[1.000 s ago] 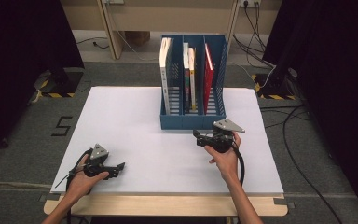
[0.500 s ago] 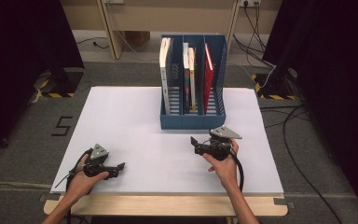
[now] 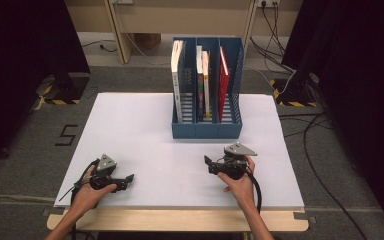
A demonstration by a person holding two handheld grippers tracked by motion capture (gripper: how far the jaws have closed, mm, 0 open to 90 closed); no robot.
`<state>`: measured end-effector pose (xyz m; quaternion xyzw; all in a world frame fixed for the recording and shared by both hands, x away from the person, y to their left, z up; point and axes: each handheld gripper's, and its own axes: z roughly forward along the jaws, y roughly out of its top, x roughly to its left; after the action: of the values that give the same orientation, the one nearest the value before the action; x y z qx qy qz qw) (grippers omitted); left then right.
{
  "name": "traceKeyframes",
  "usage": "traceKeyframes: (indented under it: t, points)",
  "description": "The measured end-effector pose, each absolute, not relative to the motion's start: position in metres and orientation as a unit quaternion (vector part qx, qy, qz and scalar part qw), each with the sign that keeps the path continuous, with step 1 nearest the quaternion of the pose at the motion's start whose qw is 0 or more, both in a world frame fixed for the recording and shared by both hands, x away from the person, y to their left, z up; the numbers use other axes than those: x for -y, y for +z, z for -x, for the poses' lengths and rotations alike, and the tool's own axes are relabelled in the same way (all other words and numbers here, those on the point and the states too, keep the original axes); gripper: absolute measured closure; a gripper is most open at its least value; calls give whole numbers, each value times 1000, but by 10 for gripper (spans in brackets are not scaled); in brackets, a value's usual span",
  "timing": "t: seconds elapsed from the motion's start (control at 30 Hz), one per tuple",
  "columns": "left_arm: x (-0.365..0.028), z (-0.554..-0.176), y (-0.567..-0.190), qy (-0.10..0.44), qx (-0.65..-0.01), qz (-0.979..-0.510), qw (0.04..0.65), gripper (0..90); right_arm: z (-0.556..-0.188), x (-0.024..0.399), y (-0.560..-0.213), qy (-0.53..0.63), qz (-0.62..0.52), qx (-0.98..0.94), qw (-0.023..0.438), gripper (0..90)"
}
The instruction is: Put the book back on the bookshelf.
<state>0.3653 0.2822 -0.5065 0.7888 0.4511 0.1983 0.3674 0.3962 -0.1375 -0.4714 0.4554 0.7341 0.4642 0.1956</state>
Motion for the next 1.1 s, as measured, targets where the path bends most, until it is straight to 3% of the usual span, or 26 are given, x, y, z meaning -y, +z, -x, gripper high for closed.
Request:
traceKeyframes:
  t: [1.1]
  points:
    - [-282, -365, -506, 198, -451, -789, 367, 144, -356, 148, -493, 403, -430, -790, 168, 163]
